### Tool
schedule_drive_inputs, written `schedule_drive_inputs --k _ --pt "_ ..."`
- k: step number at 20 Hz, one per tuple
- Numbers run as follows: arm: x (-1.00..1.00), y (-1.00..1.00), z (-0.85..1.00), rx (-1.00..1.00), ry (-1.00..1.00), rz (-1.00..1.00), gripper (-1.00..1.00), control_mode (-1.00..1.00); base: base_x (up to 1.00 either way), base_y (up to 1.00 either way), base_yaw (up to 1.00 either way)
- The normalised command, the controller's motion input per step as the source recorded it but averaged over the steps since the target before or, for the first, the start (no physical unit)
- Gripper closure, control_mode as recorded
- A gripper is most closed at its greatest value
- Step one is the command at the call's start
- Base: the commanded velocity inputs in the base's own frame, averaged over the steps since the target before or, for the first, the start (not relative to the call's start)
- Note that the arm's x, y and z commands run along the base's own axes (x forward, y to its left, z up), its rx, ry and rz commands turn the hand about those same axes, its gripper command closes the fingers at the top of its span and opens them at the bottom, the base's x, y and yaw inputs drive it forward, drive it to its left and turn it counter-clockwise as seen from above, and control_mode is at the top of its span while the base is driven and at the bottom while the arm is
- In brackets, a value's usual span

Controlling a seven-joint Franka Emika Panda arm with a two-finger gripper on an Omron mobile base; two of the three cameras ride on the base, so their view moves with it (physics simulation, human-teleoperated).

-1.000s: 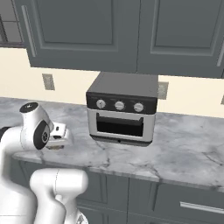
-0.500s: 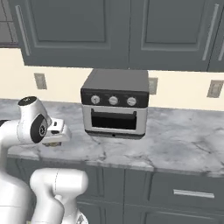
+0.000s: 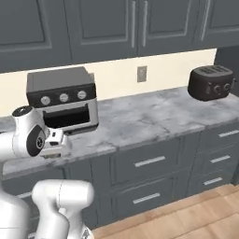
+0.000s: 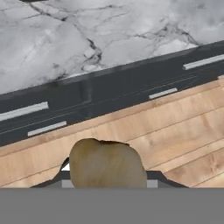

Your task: Place the garlic in the correct fridge rack based on whether it is a fruit or vegetable. Finally, close the fridge door.

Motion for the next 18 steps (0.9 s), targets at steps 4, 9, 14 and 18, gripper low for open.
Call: schedule_drive_inputs --k 4,9,14,18 --pt "0.0 0.0 0.0 0.0 0.0 0.0 1.0 1.0 -0.24 0.0 -0.84" --pt "0.0 0.0 0.0 0.0 0.0 0.0 1.0 1.0 -0.1 0.04 -0.83" --pt "0.0 0.0 0.0 0.0 0.0 0.0 1.0 1.0 0.0 -0.05 -0.78" --pt "0.0 0.0 0.0 0.0 0.0 0.0 1.0 1.0 0.12 -0.65 -0.57"
